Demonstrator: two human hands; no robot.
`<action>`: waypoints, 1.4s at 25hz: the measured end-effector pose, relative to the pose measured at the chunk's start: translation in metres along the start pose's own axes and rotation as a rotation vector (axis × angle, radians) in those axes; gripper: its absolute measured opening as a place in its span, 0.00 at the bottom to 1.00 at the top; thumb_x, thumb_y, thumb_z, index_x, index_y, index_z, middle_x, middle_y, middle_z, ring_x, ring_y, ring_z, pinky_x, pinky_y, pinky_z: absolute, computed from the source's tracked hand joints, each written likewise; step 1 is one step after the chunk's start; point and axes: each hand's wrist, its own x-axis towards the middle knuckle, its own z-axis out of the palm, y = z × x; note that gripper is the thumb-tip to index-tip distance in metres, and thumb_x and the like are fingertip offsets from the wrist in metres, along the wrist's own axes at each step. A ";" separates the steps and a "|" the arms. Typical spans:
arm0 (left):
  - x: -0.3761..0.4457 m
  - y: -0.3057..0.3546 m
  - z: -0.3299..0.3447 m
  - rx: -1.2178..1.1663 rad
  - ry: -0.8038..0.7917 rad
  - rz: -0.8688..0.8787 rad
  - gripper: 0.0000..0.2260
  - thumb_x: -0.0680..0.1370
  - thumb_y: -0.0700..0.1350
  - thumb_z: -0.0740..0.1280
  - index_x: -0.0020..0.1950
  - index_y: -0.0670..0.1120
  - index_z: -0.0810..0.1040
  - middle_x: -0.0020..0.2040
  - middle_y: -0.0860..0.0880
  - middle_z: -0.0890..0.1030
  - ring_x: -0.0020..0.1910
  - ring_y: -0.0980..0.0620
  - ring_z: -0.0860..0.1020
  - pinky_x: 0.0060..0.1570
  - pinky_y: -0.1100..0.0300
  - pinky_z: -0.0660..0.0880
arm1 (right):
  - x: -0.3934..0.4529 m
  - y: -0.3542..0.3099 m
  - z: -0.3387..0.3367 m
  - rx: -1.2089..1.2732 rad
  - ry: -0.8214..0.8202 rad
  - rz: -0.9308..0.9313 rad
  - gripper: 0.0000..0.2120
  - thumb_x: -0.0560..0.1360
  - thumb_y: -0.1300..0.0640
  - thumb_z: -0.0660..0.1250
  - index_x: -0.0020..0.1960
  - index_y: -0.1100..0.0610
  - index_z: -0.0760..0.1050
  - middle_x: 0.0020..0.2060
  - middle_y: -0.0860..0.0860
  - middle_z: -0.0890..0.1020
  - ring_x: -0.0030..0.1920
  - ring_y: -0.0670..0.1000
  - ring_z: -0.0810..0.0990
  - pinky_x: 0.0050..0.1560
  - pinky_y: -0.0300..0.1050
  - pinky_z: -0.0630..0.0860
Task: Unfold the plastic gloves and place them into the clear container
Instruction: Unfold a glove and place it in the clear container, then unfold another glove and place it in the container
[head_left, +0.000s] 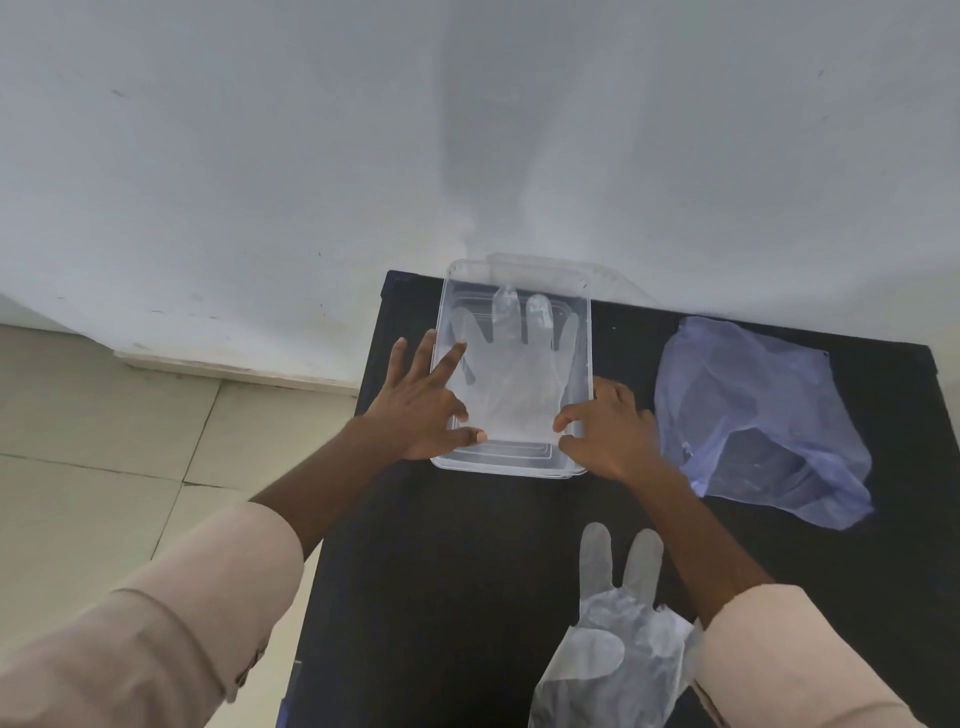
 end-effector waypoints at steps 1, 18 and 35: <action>0.000 -0.001 -0.001 0.006 -0.012 0.012 0.27 0.74 0.71 0.51 0.60 0.60 0.81 0.81 0.48 0.39 0.76 0.39 0.31 0.69 0.35 0.28 | 0.001 0.001 -0.004 -0.039 -0.058 -0.008 0.11 0.74 0.48 0.64 0.55 0.43 0.80 0.76 0.52 0.59 0.77 0.58 0.51 0.73 0.63 0.52; -0.013 0.070 -0.078 -1.092 0.186 0.034 0.10 0.75 0.47 0.71 0.56 0.49 0.81 0.51 0.49 0.84 0.52 0.52 0.81 0.56 0.55 0.77 | -0.053 0.010 -0.068 0.842 0.211 -0.019 0.05 0.75 0.58 0.67 0.51 0.53 0.79 0.47 0.51 0.82 0.47 0.48 0.80 0.44 0.39 0.73; -0.140 0.248 0.038 -1.279 -0.098 -0.133 0.08 0.77 0.43 0.68 0.56 0.47 0.80 0.52 0.44 0.82 0.45 0.53 0.79 0.42 0.61 0.75 | -0.233 0.114 0.068 1.079 0.090 0.188 0.04 0.75 0.57 0.67 0.48 0.53 0.80 0.48 0.54 0.84 0.47 0.51 0.82 0.43 0.43 0.75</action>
